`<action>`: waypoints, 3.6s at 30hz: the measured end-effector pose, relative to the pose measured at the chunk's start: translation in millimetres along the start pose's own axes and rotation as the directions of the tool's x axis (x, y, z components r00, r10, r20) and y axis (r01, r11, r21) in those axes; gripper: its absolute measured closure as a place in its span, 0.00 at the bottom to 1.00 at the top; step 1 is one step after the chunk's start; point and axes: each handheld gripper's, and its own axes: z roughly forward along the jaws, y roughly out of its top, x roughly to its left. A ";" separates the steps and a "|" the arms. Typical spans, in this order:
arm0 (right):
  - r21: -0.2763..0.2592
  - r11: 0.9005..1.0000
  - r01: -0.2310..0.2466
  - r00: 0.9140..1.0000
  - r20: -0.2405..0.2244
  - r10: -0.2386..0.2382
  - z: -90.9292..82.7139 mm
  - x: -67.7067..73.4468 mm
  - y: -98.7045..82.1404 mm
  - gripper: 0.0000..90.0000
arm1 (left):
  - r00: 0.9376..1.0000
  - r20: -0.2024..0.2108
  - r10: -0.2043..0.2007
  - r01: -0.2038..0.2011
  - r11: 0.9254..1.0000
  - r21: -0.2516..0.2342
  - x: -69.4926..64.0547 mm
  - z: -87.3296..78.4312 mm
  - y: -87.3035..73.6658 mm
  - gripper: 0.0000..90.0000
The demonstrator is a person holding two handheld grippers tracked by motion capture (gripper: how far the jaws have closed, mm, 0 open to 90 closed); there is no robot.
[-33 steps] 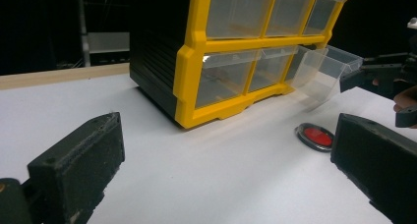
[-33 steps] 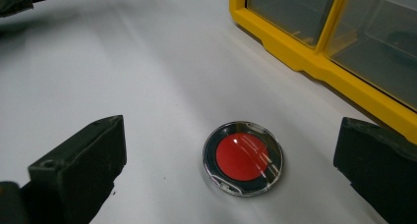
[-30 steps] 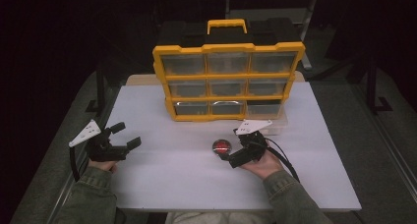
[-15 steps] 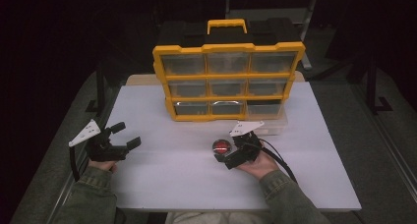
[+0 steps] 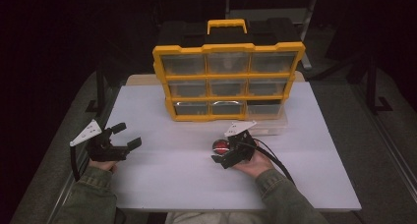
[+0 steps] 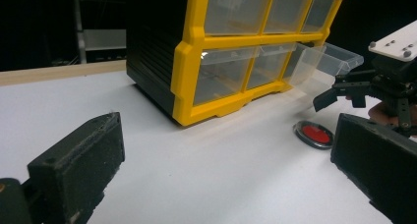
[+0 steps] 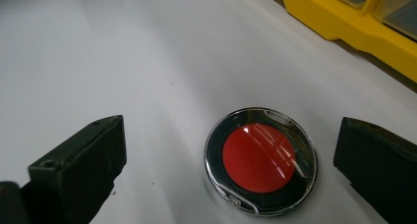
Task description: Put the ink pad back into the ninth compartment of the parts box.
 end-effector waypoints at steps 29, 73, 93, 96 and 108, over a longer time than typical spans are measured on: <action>0.128 0.991 -0.036 0.994 0.106 0.023 16.4 -6.0 0.8 0.30 | 1.000 0.002 -0.014 0.014 1.000 0.007 1.4 1.7 -0.9 0.00; 0.071 0.997 0.018 0.996 0.081 -0.024 -8.8 9.1 26.6 0.32 | 1.000 0.008 -0.008 0.008 1.000 0.012 -0.1 3.3 -1.4 0.00; -0.016 1.000 0.014 0.996 0.084 -0.013 -45.9 3.0 46.6 0.32 | 1.000 -0.002 -0.011 0.011 1.000 0.009 0.4 2.0 -2.2 0.00; -0.025 1.000 0.013 0.997 0.082 -0.011 -51.3 1.3 48.7 0.32 | 1.000 0.000 -0.011 0.011 1.000 0.010 0.5 2.4 -2.4 0.00; -0.035 0.999 0.018 0.996 0.083 -0.015 -72.8 -4.6 58.6 0.32 | 1.000 -0.007 -0.004 0.005 1.000 0.013 0.1 2.9 -2.5 0.00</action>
